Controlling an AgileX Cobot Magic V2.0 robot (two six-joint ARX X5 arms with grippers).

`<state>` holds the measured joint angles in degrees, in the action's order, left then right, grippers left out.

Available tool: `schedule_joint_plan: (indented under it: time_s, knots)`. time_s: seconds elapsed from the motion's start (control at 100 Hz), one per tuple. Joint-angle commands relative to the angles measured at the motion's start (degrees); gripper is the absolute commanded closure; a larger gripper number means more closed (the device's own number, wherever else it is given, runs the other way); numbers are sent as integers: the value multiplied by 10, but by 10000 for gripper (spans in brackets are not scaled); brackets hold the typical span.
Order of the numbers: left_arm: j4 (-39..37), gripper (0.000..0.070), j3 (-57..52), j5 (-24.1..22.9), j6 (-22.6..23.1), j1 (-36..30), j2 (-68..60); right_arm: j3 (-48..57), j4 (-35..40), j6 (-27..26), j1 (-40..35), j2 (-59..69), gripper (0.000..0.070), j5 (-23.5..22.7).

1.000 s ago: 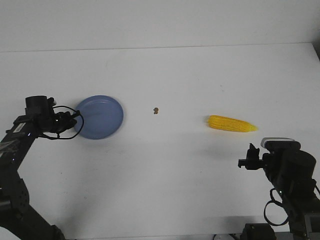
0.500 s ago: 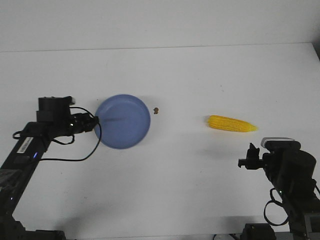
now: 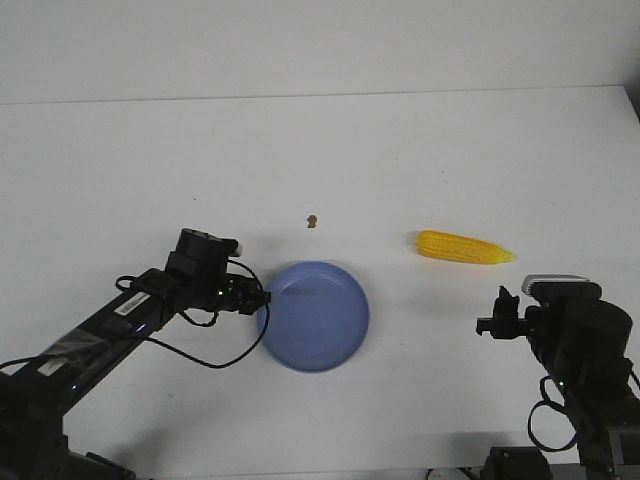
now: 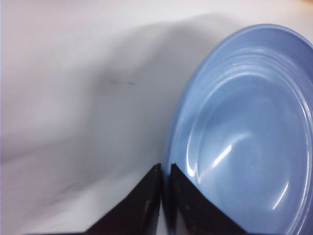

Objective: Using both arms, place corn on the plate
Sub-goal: 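Push the blue plate with the left gripper toward the table center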

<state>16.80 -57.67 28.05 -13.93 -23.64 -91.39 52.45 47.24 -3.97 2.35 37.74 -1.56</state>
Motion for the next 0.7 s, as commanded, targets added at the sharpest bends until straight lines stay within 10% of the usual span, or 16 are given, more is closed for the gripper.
schedule_joint_plan:
  time_s: [0.0, 0.49, 0.69]
  knots:
    - [-2, 695, -5, 5, -7, -5, -19, 9, -5, -8, 1, 2, 325, -1]
    - [8, 669, -5, -7, 4, -12, -43, 9, -5, -8, 1, 2, 325, -1]
    - [11, 244, -5, -7, 5, -12, -43, 9, -5, -8, 1, 2, 325, -1]
